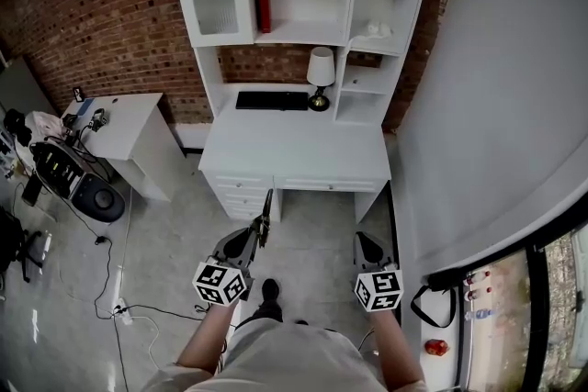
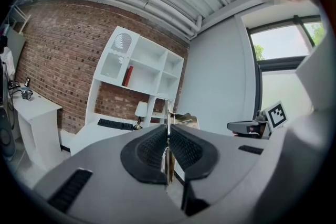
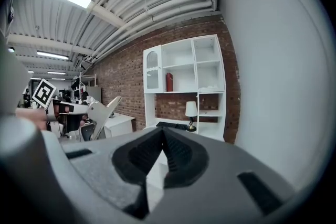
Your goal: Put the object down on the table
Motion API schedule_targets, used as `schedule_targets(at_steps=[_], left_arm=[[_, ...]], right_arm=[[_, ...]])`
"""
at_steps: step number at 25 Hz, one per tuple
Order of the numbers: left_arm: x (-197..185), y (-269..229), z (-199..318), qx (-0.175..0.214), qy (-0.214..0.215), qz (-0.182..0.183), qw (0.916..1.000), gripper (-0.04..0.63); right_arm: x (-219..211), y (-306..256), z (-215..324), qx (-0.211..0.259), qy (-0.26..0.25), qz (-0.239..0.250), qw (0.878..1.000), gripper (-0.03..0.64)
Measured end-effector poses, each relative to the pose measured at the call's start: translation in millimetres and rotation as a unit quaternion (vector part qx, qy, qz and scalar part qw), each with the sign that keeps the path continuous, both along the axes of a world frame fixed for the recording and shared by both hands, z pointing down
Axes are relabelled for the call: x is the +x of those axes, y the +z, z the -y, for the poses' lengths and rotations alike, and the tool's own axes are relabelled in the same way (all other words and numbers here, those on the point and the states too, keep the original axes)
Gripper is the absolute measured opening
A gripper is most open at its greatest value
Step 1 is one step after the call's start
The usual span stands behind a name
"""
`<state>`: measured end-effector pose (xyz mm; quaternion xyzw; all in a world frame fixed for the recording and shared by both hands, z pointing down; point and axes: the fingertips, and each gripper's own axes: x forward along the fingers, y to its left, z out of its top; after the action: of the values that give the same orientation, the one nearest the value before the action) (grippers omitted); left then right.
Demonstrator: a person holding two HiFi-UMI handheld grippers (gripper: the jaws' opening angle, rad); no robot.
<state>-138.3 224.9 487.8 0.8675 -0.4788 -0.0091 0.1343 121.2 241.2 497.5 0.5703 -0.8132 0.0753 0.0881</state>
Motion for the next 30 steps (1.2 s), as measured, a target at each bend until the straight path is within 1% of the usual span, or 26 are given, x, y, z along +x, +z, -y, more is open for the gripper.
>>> schedule_targets(at_steps=[6,12,22,30], left_arm=[[-4,4,40,0.0,0.008,-0.002,1.0,0.011],[-10,7,98,-0.002,0.022,-0.009,0.9997,0.011],[-28,6,199,-0.005,0.055,-0.004,0.9985,0.011],[-50,10,264,-0.005,0.082,-0.003,0.9966,0.011]], right_arm=[[0,4,34,-0.005,0.011,-0.006,1.0,0.003],[-9,5,82,-0.01,0.019,-0.018,1.0,0.002],[-33,0,173,-0.016,0.042,-0.025,0.999,0.002],[-61,-3,231,-0.016,0.061,-0.032,0.997,0.003]])
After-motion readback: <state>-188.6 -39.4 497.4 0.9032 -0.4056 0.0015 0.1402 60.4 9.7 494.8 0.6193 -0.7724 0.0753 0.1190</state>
